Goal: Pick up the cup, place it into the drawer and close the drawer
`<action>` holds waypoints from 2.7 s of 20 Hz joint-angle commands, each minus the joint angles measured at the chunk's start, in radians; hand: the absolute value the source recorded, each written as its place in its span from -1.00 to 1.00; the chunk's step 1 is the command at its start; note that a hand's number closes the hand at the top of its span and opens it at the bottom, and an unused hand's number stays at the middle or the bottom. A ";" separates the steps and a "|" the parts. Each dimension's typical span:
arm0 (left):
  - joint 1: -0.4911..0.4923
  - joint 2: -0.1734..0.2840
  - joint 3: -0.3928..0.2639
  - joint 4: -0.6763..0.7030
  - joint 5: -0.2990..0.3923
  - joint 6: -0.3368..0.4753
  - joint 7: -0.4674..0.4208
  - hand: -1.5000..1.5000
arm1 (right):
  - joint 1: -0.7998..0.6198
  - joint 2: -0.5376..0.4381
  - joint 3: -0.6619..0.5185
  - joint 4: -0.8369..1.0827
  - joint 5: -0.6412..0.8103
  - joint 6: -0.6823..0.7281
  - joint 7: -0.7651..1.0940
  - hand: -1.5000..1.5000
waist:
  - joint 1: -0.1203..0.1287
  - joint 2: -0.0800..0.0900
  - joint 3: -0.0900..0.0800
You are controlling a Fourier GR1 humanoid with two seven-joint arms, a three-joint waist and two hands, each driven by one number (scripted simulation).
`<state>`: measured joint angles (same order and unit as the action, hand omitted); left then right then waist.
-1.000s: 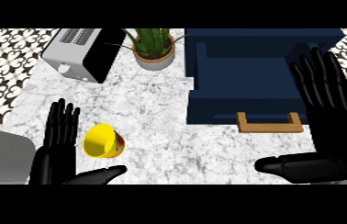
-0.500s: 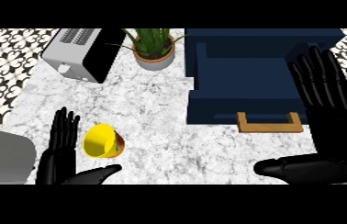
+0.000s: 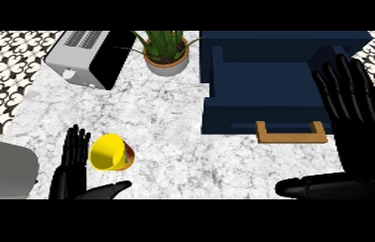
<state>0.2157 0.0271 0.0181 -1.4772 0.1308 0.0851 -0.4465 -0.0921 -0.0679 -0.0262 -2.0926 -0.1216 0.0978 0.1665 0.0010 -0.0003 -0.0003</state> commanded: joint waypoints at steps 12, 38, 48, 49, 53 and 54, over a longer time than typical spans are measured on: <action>-0.094 0.026 0.088 0.240 0.039 -0.048 -0.137 -1.00 | -0.074 -0.046 -0.056 0.015 -0.062 0.028 0.069 -1.00 | 0.001 0.000 0.000; -0.315 0.041 0.173 0.688 0.139 -0.230 -0.356 -1.00 | 0.021 -0.018 -0.030 -0.089 -0.062 0.022 0.075 -1.00 | -0.003 0.000 0.000; -0.424 0.074 0.169 0.808 0.167 -0.417 -0.406 1.00 | -0.048 -0.020 -0.048 0.053 -0.048 0.033 0.005 -1.00 | -0.002 0.001 0.000; -0.412 0.034 0.146 0.785 0.147 -0.376 -0.429 1.00 | 0.031 0.021 0.033 -0.036 0.016 0.003 0.024 -1.00 | -0.004 0.000 0.000; -0.402 0.023 0.135 0.820 0.108 -0.356 -0.556 1.00 | -0.067 -0.034 -0.047 0.044 -0.031 0.026 0.038 -1.00 | -0.001 0.001 0.000; -0.464 0.071 0.166 0.910 0.110 -0.370 -0.561 1.00 | 0.023 -0.032 -0.050 -0.002 -0.052 0.059 0.001 -1.00 | -0.006 0.001 0.000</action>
<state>-0.2024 0.0701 0.1690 -0.6493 0.2576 -0.2590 -0.9142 -0.0986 -0.0839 -0.0502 -2.0950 -0.1479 0.1260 0.1924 -0.0026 0.0002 -0.0003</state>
